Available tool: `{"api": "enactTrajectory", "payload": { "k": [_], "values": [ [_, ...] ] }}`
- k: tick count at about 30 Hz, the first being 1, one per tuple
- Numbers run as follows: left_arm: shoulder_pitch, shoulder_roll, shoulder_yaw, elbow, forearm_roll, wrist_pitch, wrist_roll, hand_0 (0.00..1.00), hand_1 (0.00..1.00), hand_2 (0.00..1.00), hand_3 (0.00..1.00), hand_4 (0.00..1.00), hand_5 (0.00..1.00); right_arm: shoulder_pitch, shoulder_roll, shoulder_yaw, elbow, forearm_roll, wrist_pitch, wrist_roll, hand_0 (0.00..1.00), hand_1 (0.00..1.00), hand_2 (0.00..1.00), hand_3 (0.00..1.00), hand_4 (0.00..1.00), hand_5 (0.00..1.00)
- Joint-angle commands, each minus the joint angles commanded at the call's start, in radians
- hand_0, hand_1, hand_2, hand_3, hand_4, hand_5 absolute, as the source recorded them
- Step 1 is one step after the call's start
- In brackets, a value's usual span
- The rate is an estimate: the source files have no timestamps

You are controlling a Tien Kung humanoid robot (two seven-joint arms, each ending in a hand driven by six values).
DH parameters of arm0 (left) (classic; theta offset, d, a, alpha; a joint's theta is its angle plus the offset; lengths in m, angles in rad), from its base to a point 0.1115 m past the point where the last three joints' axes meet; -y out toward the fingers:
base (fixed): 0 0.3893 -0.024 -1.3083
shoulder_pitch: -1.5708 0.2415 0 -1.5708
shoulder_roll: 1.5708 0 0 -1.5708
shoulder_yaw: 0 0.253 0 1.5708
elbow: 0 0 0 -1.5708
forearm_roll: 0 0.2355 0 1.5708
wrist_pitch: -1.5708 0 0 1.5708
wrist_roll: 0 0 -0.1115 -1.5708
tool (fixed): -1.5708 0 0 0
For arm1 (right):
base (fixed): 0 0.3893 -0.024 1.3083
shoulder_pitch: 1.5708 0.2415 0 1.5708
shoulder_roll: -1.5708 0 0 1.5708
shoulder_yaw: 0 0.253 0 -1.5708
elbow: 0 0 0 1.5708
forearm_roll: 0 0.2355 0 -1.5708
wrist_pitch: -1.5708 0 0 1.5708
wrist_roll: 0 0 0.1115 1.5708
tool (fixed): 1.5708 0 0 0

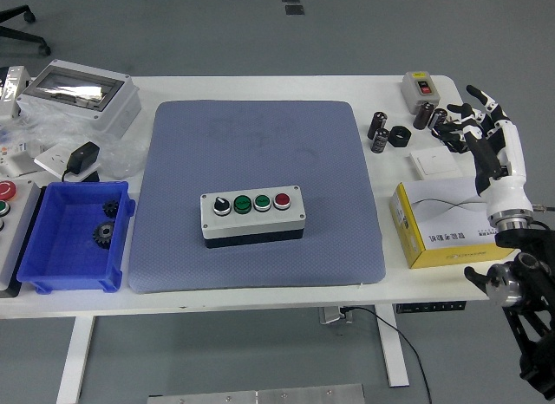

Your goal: Pick up the button,place it on the desk,press the button,press the button

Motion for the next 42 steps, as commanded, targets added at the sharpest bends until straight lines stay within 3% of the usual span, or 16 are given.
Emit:
{"api": "enactTrajectory", "payload": {
  "k": [1,6,7,14,23,36,37,42],
  "values": [
    [0.0,0.0,-0.001,0.0,0.002,0.0,0.0,0.662,0.546,0.482,0.56,0.334,0.002,-0.002,0.002,-0.001,-0.002,0.0,-0.003,0.006,0.677,0.702,0.72,0.724,0.644,0.436],
    [-0.001,0.005,-0.005,0.001,0.011,0.003,0.0,0.662,0.546,0.482,0.56,0.334,0.002,-0.004,0.01,-0.022,-0.016,0.016,-0.004,0.024,0.677,0.702,0.72,0.724,0.644,0.436],
    [-0.001,0.007,-0.006,0.002,0.014,0.004,0.0,0.661,0.547,0.486,0.561,0.342,0.002,-0.003,0.011,-0.026,-0.02,0.026,0.0,0.026,0.749,0.728,0.747,0.723,0.653,0.454],
    [0.002,0.007,-0.008,0.012,0.018,0.013,-0.016,0.661,0.547,0.486,0.561,0.345,0.002,-0.007,0.013,-0.028,-0.026,0.064,0.019,0.031,0.772,0.752,0.774,0.73,0.66,0.465],
    [0.013,0.007,0.002,0.004,0.002,0.033,0.016,0.66,0.546,0.486,0.56,0.342,0.002,-0.008,0.013,-0.04,-0.011,0.011,0.014,0.007,0.801,0.772,0.797,0.74,0.677,0.493],
    [0.002,0.014,0.002,0.007,0.006,0.041,0.016,0.66,0.55,0.49,0.563,0.36,0.015,0.008,0.018,-0.127,-0.014,-0.005,0.022,-0.013,0.814,0.787,0.812,0.755,0.677,0.505],
    [0.0,0.013,0.001,0.007,0.007,0.041,0.016,0.659,0.551,0.491,0.565,0.371,0.029,0.009,0.018,-0.13,-0.011,-0.012,0.019,-0.013,0.823,0.802,0.836,0.824,0.701,0.474],
    [-0.009,0.01,-0.006,0.006,0.021,0.039,0.018,0.659,0.551,0.491,0.565,0.371,0.029,0.012,0.019,-0.137,0.0,-0.035,0.012,-0.012,0.823,0.802,0.836,0.824,0.701,0.474]
  ]
}}
